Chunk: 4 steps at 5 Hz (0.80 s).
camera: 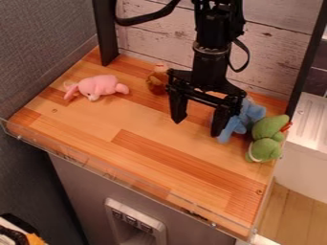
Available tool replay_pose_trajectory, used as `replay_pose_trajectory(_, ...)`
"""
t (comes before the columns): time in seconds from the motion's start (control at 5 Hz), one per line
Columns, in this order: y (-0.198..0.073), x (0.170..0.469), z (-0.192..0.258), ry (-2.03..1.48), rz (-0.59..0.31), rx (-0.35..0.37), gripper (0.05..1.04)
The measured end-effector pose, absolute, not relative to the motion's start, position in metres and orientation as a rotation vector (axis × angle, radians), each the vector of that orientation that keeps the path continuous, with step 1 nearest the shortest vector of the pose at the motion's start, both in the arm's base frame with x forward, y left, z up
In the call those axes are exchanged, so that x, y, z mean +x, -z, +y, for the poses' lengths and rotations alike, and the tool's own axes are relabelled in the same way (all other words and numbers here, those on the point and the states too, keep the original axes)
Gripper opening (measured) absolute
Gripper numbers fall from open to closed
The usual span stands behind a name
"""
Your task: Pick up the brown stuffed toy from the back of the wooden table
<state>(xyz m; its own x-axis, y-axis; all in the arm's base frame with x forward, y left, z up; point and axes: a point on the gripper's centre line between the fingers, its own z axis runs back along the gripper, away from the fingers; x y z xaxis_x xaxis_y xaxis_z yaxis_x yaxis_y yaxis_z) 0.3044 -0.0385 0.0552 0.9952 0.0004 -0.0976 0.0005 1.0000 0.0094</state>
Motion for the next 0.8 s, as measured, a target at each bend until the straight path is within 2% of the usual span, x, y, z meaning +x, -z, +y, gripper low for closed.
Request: replay_pose_trajectory(0.8,-0.044,0.352,0.046,-0.652,0.117,-0.025,0.998)
